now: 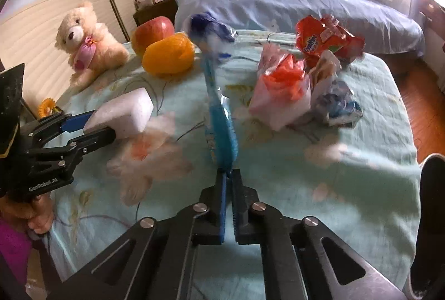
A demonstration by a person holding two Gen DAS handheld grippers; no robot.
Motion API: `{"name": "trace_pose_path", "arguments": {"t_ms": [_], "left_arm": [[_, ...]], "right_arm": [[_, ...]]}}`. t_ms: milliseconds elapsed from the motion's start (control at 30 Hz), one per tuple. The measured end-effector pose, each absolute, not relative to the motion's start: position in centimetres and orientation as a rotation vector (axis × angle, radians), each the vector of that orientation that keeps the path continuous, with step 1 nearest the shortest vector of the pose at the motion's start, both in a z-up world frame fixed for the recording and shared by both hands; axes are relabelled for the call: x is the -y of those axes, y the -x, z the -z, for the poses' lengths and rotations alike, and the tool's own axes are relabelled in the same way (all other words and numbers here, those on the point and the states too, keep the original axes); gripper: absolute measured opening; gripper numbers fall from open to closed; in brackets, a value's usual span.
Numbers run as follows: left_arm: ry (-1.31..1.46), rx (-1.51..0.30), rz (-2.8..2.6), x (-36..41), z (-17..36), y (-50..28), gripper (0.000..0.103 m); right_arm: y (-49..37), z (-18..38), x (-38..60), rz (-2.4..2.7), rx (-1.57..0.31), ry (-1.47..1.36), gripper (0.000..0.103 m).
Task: Collect trash
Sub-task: 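Grasp the blue toothbrush with the right tool while the left tool grasps the white sponge, then carry the toothbrush and sponge over the trash bin with both tools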
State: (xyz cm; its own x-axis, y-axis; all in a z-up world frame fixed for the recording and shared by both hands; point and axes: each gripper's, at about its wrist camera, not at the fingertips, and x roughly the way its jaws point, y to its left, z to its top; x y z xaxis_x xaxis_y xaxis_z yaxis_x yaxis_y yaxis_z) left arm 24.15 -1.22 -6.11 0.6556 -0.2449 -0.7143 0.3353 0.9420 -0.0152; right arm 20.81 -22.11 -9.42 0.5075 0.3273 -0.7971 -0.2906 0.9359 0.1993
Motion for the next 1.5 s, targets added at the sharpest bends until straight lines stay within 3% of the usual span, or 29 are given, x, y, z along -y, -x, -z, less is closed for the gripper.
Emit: {"name": "trace_pose_path", "arguments": {"t_ms": [533, 1500], "left_arm": [[0.036, -0.801, 0.286, 1.3, 5.3, -20.2, 0.049], [-0.035, -0.769, 0.486, 15.3, 3.5, -19.0, 0.049]], "right_arm": [[-17.2, 8.3, 22.4, -0.406, -0.931, -0.081, 0.0], [-12.2, 7.2, 35.5, -0.163, -0.87, -0.257, 0.0]]}}
